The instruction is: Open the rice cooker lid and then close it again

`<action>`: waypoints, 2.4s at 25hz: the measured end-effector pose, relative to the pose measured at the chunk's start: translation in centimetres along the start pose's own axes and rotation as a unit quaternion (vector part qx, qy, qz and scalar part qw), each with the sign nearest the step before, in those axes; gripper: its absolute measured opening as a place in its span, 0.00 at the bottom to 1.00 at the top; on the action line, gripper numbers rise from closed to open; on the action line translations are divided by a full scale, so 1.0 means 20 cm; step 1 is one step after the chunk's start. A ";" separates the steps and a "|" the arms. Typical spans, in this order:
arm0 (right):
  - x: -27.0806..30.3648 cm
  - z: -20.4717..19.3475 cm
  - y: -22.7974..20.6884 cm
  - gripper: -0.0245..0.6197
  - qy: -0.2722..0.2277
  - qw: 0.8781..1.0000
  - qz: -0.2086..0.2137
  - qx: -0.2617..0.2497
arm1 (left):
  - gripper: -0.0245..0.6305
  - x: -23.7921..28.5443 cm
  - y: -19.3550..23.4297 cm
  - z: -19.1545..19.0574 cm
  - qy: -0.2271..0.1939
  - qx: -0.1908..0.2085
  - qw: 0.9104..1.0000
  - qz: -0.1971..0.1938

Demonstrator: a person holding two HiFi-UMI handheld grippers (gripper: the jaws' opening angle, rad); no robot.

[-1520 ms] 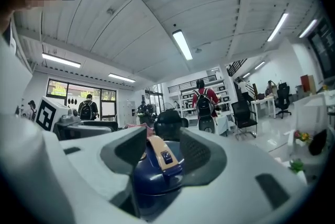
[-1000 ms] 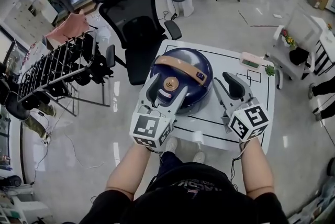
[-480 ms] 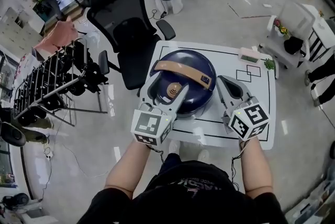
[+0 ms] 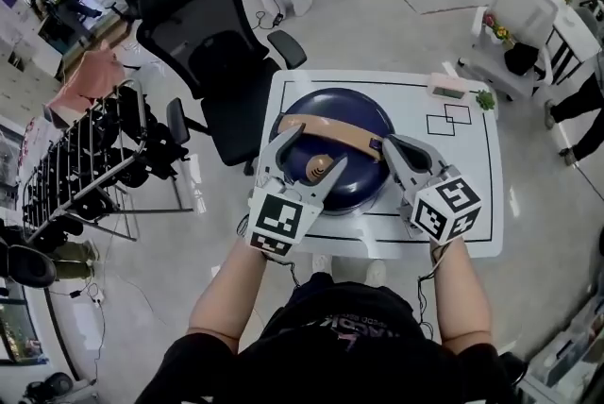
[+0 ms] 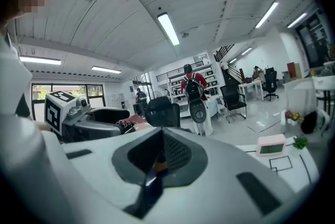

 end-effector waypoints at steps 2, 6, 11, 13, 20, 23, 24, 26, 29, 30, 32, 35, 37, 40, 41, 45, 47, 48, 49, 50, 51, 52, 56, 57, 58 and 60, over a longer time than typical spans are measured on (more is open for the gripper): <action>0.02 -0.01 0.00 0.04 0.005 1.000 -0.002 0.005 | 0.54 0.02 0.01 -0.02 0.019 0.032 0.999 -0.010; 0.05 -0.04 0.01 0.04 0.021 1.000 -0.006 0.006 | 0.54 0.07 0.02 -0.04 0.044 0.074 0.996 -0.036; 0.06 -0.05 0.01 0.04 0.026 0.999 -0.012 0.021 | 0.54 0.13 0.03 -0.05 0.070 0.121 0.989 -0.052; 0.06 -0.05 0.02 0.04 0.025 0.999 -0.015 0.019 | 0.54 0.15 0.03 -0.06 0.077 0.145 0.985 -0.052; 0.05 -0.06 0.04 0.04 0.022 0.999 -0.035 0.015 | 0.51 0.21 0.02 -0.05 0.103 0.228 0.967 -0.056; 0.05 -0.06 0.04 0.04 0.022 0.999 -0.039 0.021 | 0.49 0.24 0.01 -0.05 0.108 0.253 0.960 -0.060; 0.05 -0.06 0.04 0.04 0.023 0.999 -0.040 0.023 | 0.49 0.25 0.01 -0.05 0.111 0.264 0.956 -0.060; 0.06 -0.06 0.03 0.04 0.025 0.999 -0.040 0.025 | 0.46 0.27 0.00 -0.05 0.118 0.289 0.948 -0.062; 0.05 -0.05 0.04 0.04 0.027 0.998 -0.044 0.025 | 0.42 0.29 -0.03 -0.06 0.124 0.323 0.936 -0.068; 0.05 -0.05 0.04 0.04 0.028 0.998 -0.045 0.025 | 0.40 0.30 -0.03 -0.06 0.126 0.332 0.932 -0.069; 0.05 -0.05 0.04 0.04 0.027 0.998 -0.046 0.027 | 0.38 0.30 -0.04 -0.06 0.126 0.347 0.927 -0.069; 0.05 -0.05 0.04 0.04 0.026 0.998 -0.046 0.031 | 0.37 0.31 -0.05 -0.06 0.124 0.373 0.918 -0.061; 0.05 -0.05 0.04 0.04 0.027 0.998 -0.046 0.032 | 0.35 0.31 -0.06 -0.06 0.123 0.388 0.912 -0.052; 0.05 -0.05 0.04 0.04 0.031 0.998 -0.046 0.029 | 0.34 0.32 -0.07 -0.06 0.129 0.396 0.908 -0.049; 0.05 -0.05 0.04 0.04 0.032 0.998 -0.046 0.028 | 0.34 0.32 -0.07 -0.06 0.131 0.396 0.907 -0.050; 0.05 -0.05 0.04 0.04 0.033 0.998 -0.045 0.031 | 0.33 0.32 -0.08 -0.06 0.133 0.401 0.906 -0.044; 0.05 -0.05 0.03 0.04 0.032 0.998 -0.045 0.033 | 0.32 0.32 -0.08 -0.06 0.133 0.403 0.905 -0.038; 0.05 -0.05 0.03 0.04 0.032 0.998 -0.044 0.033 | 0.32 0.32 -0.08 -0.06 0.134 0.403 0.905 -0.037; 0.05 -0.05 0.04 0.04 0.032 0.998 -0.045 0.033 | 0.32 0.32 -0.08 -0.06 0.135 0.403 0.905 -0.037; 0.05 -0.05 0.04 0.04 0.032 0.998 -0.045 0.032 | 0.32 0.32 -0.08 -0.06 0.136 0.403 0.904 -0.038; 0.05 -0.05 0.04 0.04 0.032 0.998 -0.045 0.031 | 0.32 0.32 -0.08 -0.06 0.137 0.403 0.904 -0.039; 0.05 -0.05 0.04 0.04 0.033 0.998 -0.046 0.030 | 0.32 0.32 -0.08 -0.06 0.138 0.403 0.904 -0.039; 0.05 -0.05 0.04 0.04 0.034 0.998 -0.046 0.027 | 0.32 0.32 -0.08 -0.06 0.140 0.395 0.907 -0.038; 0.05 -0.05 0.04 0.04 0.034 0.998 -0.046 0.027 | 0.32 0.32 -0.07 -0.06 0.141 0.391 0.909 -0.039; 0.05 -0.05 0.04 0.04 0.034 0.998 -0.046 0.027 | 0.32 0.32 -0.07 -0.05 0.143 0.386 0.910 -0.041; 0.05 -0.04 0.04 0.04 0.034 0.998 -0.046 0.024 | 0.33 0.32 -0.07 -0.05 0.147 0.378 0.913 -0.045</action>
Point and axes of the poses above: the fingertips, and each gripper's own axes: x forward along the fingers, y to its left, z out of its top, the point moved 8 cm from there along -x, backward along the fingers, and after that the axes turned 7 degrees about -z, right-handed, at the moved point
